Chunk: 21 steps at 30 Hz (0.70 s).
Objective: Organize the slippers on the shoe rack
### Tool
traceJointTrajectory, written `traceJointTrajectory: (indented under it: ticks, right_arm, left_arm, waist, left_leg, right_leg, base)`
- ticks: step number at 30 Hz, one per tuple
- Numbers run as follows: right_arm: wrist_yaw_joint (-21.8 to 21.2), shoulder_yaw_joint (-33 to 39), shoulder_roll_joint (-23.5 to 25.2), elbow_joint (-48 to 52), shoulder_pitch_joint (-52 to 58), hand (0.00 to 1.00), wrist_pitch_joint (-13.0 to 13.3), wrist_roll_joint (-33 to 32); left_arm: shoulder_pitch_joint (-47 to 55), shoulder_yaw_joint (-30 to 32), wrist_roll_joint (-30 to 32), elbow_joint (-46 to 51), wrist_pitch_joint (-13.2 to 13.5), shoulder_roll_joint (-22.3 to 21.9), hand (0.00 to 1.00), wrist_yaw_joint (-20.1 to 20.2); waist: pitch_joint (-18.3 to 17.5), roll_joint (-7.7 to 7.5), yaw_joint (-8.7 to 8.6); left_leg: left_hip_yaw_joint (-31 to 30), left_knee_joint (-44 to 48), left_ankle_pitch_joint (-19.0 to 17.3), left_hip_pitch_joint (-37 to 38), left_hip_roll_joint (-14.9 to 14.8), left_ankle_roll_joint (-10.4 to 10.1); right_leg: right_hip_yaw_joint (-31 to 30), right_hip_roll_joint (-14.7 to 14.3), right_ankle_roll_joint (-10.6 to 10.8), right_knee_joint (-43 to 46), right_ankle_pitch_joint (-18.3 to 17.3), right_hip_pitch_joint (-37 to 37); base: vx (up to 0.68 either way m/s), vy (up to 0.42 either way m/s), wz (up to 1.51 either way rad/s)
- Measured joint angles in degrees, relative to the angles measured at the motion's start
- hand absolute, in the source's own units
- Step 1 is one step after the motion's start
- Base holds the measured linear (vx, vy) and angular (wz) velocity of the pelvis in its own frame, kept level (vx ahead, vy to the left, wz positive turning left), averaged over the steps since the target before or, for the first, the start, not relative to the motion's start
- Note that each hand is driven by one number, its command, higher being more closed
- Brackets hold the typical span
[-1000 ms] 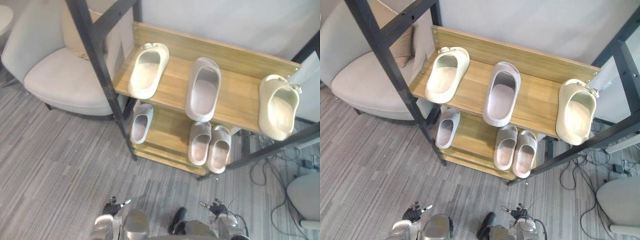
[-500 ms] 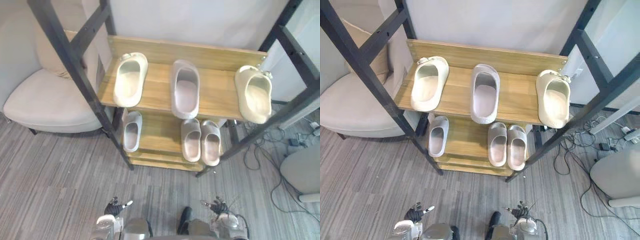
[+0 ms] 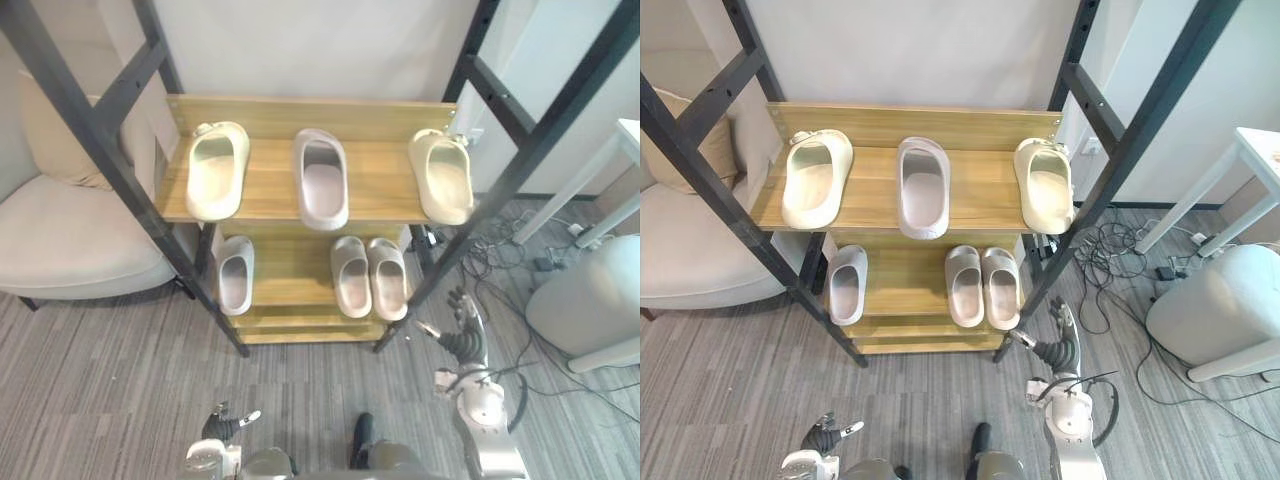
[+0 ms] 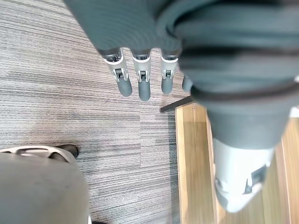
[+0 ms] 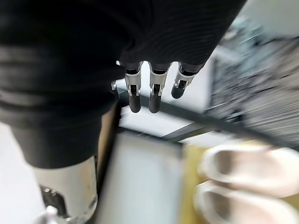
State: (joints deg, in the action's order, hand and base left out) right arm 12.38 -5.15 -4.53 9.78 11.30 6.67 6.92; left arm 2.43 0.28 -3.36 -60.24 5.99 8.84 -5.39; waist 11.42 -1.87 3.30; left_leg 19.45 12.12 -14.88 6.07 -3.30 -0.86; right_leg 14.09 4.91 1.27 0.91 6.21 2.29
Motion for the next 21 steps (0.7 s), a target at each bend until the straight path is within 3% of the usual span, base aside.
traceJointTrajectory:
  ticks: [3,9,17,21]
  right_arm:
    - [-0.1,-5.7,0.0,3.0,-3.7,0.00,1.1,2.2]
    - [0.7,-8.6,-0.1,3.5,-10.5,0.00,1.9,4.5]
    - [6.7,-8.0,-0.1,5.3,-21.5,0.00,1.6,9.5]
    - [9.2,-4.1,-0.1,4.5,-24.7,0.00,-0.4,11.1]
  left_arm:
    - [-0.1,-0.4,0.0,0.0,0.1,0.1,0.00,0.1]
    - [-0.1,-0.9,1.0,0.1,0.9,0.7,0.00,0.0]
    - [0.8,-0.9,1.1,0.5,0.9,1.0,0.00,-0.2]
    - [2.7,-0.8,1.1,1.2,0.8,1.2,0.00,-0.4]
  waist:
    - [-0.1,-0.13,0.26]
    - [-0.7,-1.02,1.69]
    - [-0.6,-1.34,3.26]
    - [-0.5,-1.51,4.48]
  left_leg:
    - [-0.7,0.1,0.2,-0.3,0.0,0.1]
    - [-2.0,0.8,0.3,-1.1,0.5,0.2]
    - [-4.2,0.8,0.3,-1.2,1.0,0.4]
    - [-4.9,0.2,0.4,-2.1,1.0,0.6]
  right_leg:
    - [0.5,0.0,-0.3,-0.3,0.3,-0.2]
    - [1.1,0.2,0.2,-1.7,1.2,-0.7]
    - [3.0,0.7,0.6,-2.4,1.5,-2.0]
    - [3.6,0.8,0.6,-2.7,1.5,-1.8]
  base:
    - [0.01,-0.054,0.10]
    - [0.02,-0.016,0.12]
    - [0.00,-0.016,0.11]
    - [-0.03,-0.041,0.09]
